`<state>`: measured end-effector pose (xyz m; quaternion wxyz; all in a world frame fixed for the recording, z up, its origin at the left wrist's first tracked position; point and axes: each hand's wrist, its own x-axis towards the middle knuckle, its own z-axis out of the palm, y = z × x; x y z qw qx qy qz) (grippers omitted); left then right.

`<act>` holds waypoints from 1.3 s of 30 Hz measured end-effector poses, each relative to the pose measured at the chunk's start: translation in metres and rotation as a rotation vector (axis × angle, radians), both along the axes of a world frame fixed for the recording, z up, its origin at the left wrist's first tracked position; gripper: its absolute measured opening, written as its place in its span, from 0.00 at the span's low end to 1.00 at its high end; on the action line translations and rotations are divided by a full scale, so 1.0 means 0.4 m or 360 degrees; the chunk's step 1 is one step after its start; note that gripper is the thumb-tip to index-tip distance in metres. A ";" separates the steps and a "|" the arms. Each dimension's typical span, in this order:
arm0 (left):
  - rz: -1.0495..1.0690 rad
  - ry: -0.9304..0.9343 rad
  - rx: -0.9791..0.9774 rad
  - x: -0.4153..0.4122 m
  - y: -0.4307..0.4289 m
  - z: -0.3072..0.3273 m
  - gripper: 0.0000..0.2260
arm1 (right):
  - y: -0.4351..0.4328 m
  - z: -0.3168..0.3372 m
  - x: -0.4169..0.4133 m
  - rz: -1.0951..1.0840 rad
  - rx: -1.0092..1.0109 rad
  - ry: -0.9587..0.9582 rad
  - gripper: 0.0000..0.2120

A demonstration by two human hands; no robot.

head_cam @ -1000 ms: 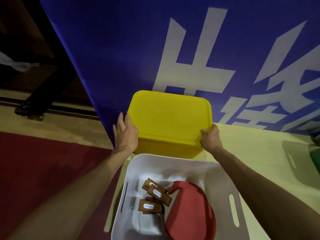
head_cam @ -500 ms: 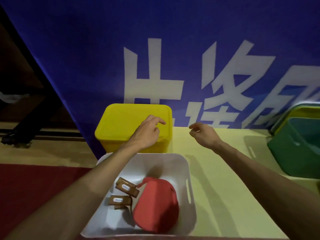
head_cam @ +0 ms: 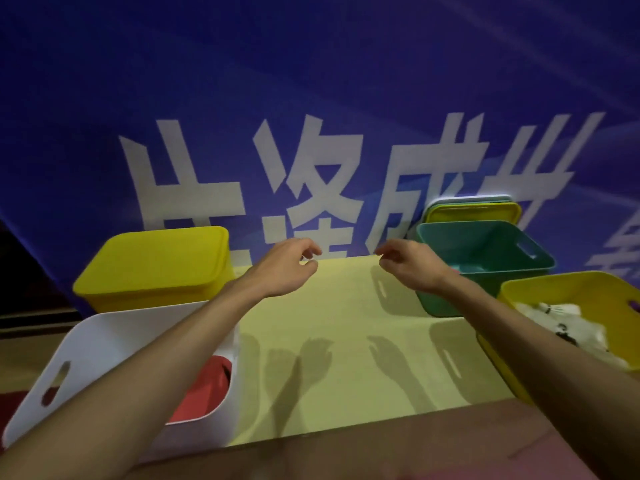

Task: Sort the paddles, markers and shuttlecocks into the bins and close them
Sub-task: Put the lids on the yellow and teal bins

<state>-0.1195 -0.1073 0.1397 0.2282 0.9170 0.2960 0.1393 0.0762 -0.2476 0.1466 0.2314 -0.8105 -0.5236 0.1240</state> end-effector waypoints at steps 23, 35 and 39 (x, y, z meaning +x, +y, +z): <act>-0.0040 -0.0085 -0.0512 0.605 0.004 -0.101 0.11 | -0.011 -0.067 0.623 -0.0038 -0.0330 -0.0220 0.17; -0.0061 0.0005 -0.0386 0.963 -0.013 -0.059 0.12 | 0.012 -0.045 1.035 -0.0007 -0.0338 -0.0228 0.18; 0.0084 0.0033 -0.0388 1.068 -0.027 -0.080 0.11 | 0.042 -0.078 1.205 0.0039 -0.0295 -0.0219 0.19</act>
